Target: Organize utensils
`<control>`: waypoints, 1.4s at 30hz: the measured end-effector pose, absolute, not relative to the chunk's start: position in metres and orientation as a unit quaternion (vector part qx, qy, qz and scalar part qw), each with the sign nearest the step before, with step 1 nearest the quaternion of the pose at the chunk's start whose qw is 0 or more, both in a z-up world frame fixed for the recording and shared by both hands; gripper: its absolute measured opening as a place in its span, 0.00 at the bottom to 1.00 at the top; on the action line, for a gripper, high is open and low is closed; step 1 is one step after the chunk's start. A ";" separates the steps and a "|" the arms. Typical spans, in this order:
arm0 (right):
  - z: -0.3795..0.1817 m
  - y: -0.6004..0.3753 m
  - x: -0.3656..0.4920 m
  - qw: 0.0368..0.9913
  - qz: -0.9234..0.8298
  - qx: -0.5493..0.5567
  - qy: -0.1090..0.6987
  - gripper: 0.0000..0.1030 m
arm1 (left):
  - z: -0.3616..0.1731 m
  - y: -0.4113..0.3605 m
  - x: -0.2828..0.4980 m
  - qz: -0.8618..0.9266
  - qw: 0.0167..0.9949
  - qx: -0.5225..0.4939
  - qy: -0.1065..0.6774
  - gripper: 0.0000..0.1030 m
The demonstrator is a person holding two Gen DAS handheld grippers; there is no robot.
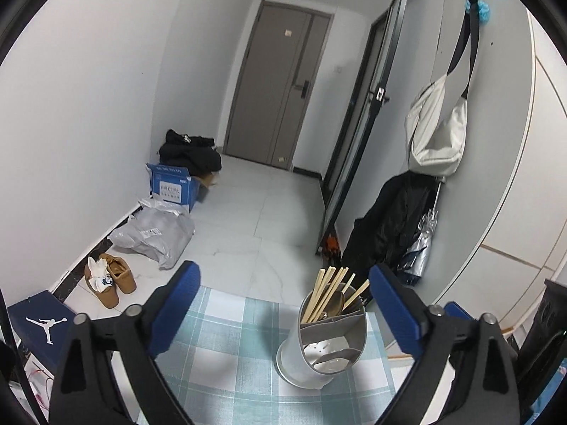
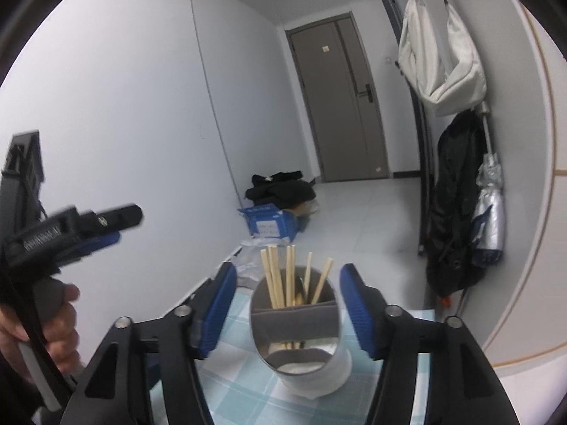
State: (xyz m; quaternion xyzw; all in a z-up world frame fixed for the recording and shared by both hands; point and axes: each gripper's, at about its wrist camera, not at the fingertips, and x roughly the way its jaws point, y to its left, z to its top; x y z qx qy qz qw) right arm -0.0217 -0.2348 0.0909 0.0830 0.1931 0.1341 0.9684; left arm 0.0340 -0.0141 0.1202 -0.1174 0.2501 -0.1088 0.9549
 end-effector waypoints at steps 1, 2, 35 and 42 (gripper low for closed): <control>0.090 -0.234 -0.027 0.971 0.125 0.077 0.191 0.68 | 0.119 -0.013 0.031 -0.103 0.957 -0.118 0.243 0.97; 0.089 -0.233 -0.031 0.972 0.122 0.075 0.189 0.73 | 0.118 -0.011 0.028 -0.098 0.960 -0.117 0.237 0.98; 0.054 -0.233 -0.074 0.983 0.086 0.033 0.157 0.93 | 0.059 -0.009 0.006 -0.024 0.969 -0.086 0.231 0.99; 0.052 -0.233 -0.073 0.983 0.086 0.035 0.159 0.93 | 0.059 -0.008 0.006 -0.025 0.968 -0.086 0.233 0.99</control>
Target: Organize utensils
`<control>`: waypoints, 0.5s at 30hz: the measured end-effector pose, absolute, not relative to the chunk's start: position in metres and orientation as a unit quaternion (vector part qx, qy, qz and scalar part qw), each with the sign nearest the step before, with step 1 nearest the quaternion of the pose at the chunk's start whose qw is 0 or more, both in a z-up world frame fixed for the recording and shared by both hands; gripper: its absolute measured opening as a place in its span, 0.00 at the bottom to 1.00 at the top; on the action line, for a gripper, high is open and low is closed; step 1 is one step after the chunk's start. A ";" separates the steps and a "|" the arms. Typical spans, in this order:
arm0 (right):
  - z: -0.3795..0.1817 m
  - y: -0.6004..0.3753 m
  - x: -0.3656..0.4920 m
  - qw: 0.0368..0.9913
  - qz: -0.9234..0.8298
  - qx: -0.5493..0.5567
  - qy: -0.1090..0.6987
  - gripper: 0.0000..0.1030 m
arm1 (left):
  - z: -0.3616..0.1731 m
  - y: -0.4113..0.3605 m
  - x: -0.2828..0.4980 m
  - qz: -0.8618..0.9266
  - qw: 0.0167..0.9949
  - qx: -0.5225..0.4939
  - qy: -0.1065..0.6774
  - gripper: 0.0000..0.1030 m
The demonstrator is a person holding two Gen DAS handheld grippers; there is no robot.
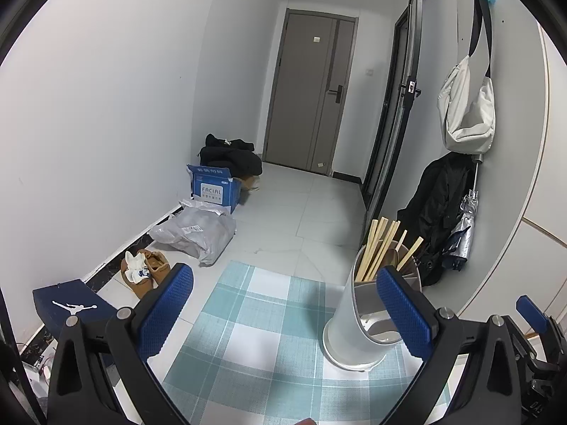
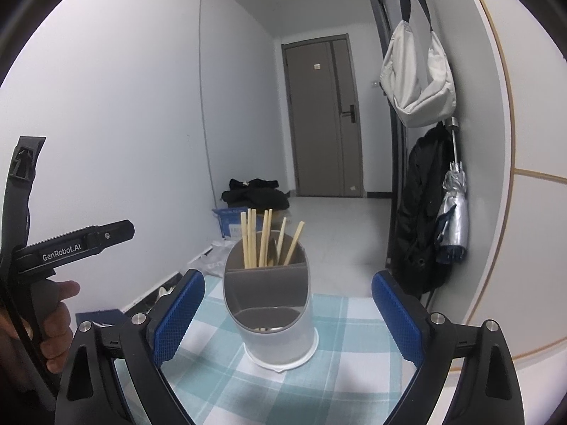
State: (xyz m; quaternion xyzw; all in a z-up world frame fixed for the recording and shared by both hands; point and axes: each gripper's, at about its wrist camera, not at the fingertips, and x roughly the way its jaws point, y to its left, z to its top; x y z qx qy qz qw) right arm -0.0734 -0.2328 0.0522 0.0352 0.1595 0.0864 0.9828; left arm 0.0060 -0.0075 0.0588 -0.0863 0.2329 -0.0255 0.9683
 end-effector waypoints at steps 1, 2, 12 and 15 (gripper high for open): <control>0.052 -0.233 -0.073 0.983 0.087 0.036 0.160 0.93 | 0.059 -0.008 0.006 -0.027 0.968 -0.087 0.234 0.99; 0.051 -0.233 -0.073 0.983 0.087 0.036 0.161 0.93 | 0.058 -0.007 0.007 -0.027 0.967 -0.087 0.236 0.99; 0.051 -0.232 -0.073 0.982 0.089 0.036 0.163 0.93 | 0.056 -0.006 0.007 -0.025 0.965 -0.097 0.244 0.99; 0.052 -0.230 -0.074 0.983 0.086 0.032 0.161 0.93 | 0.056 -0.006 0.007 -0.025 0.965 -0.096 0.243 0.99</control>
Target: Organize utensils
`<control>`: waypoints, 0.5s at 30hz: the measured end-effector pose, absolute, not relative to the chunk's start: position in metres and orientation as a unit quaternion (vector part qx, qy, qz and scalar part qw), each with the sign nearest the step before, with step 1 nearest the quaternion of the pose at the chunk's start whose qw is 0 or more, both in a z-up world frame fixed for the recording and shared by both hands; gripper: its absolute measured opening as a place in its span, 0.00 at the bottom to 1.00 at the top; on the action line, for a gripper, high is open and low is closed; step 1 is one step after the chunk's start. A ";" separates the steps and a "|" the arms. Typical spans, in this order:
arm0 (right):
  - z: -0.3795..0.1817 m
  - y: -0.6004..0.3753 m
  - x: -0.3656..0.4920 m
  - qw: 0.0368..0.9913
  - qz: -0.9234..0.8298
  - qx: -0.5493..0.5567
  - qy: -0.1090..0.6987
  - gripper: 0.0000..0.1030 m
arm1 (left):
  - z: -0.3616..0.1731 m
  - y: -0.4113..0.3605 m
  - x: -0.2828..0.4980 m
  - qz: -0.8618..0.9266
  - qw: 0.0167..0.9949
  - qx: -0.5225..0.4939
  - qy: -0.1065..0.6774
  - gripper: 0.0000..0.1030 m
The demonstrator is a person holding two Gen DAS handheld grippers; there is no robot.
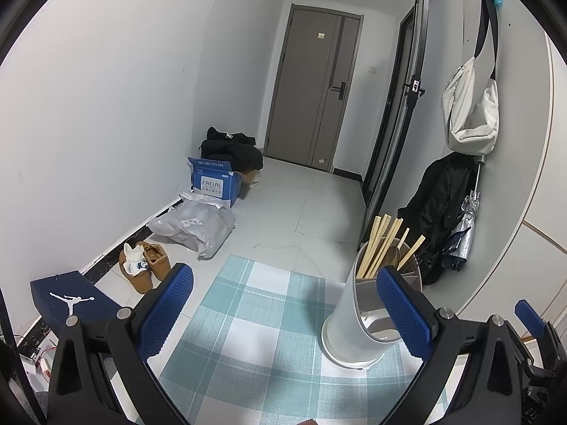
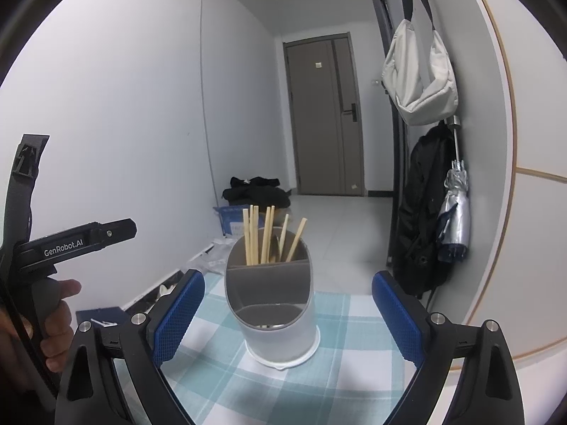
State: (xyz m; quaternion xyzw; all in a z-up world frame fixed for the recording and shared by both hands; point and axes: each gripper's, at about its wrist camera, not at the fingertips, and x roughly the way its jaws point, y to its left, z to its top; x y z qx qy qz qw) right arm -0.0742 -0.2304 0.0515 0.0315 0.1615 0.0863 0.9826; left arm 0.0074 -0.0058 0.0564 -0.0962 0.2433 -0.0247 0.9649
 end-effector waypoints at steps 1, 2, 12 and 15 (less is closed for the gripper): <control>0.051 -0.230 -0.074 0.983 0.086 0.031 0.161 0.93 | 0.056 -0.006 0.008 -0.025 0.965 -0.097 0.244 0.99; 0.051 -0.230 -0.074 0.983 0.086 0.030 0.161 0.94 | 0.056 -0.006 0.007 -0.025 0.964 -0.098 0.245 0.99; 0.051 -0.231 -0.074 0.983 0.083 0.033 0.161 0.94 | 0.057 -0.007 0.005 -0.026 0.965 -0.091 0.244 0.99; 0.051 -0.231 -0.075 0.983 0.083 0.036 0.160 0.94 | 0.056 -0.008 0.007 -0.026 0.964 -0.093 0.247 0.99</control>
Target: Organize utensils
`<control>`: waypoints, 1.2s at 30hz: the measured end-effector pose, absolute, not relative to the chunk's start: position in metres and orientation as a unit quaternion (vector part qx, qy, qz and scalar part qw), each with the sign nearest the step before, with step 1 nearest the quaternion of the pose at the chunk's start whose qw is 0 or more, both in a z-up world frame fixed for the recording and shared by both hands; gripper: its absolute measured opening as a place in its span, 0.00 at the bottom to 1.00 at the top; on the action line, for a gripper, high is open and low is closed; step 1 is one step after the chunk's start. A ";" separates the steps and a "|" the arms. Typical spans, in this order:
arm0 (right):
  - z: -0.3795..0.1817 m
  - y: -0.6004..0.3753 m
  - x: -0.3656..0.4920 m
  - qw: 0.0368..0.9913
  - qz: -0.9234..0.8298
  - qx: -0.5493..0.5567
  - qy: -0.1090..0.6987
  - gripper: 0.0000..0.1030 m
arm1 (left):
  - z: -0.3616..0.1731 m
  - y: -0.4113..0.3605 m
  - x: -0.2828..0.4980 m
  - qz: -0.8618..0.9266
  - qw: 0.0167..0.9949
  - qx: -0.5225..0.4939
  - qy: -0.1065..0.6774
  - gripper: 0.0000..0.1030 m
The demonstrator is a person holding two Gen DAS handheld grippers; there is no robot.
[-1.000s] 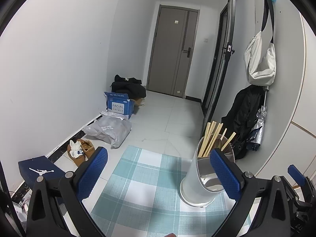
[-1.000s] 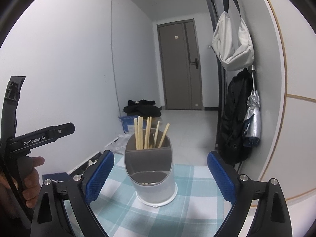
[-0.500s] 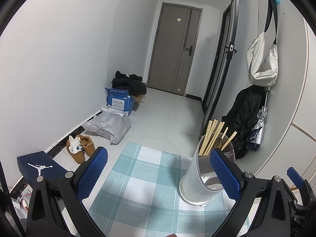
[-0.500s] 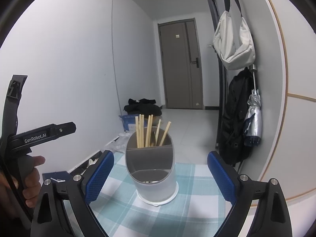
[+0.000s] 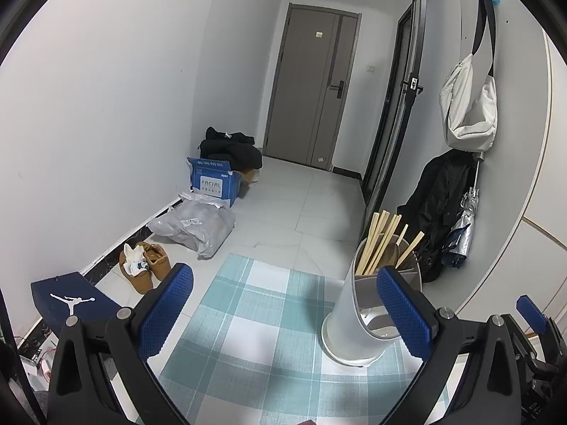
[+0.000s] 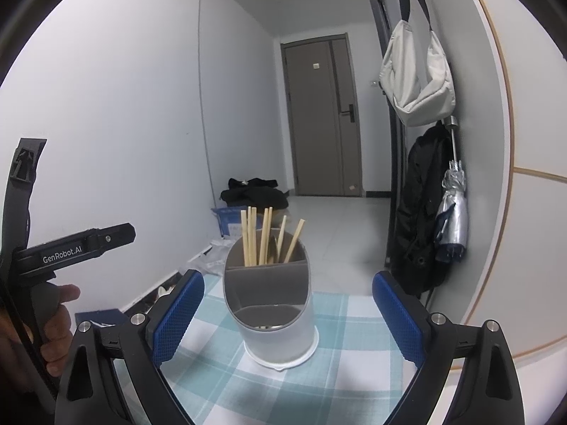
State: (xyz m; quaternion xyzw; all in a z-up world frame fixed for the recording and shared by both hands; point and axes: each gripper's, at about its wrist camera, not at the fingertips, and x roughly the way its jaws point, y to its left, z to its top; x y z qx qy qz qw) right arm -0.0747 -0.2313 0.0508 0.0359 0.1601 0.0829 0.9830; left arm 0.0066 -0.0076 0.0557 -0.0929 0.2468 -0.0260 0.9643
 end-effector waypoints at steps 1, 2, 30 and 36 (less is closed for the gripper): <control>0.051 -0.231 -0.075 0.983 0.083 0.036 0.160 0.94 | 0.056 -0.008 0.007 -0.026 0.964 -0.092 0.247 0.99; 0.051 -0.231 -0.075 0.983 0.083 0.036 0.160 0.94 | 0.056 -0.008 0.007 -0.026 0.964 -0.092 0.247 0.99; 0.051 -0.232 -0.076 0.983 0.080 0.039 0.162 0.95 | 0.048 -0.005 0.011 -0.028 0.959 -0.106 0.261 0.99; 0.049 -0.232 -0.074 0.982 0.080 0.043 0.166 0.96 | 0.048 -0.006 0.010 -0.022 0.961 -0.102 0.255 0.99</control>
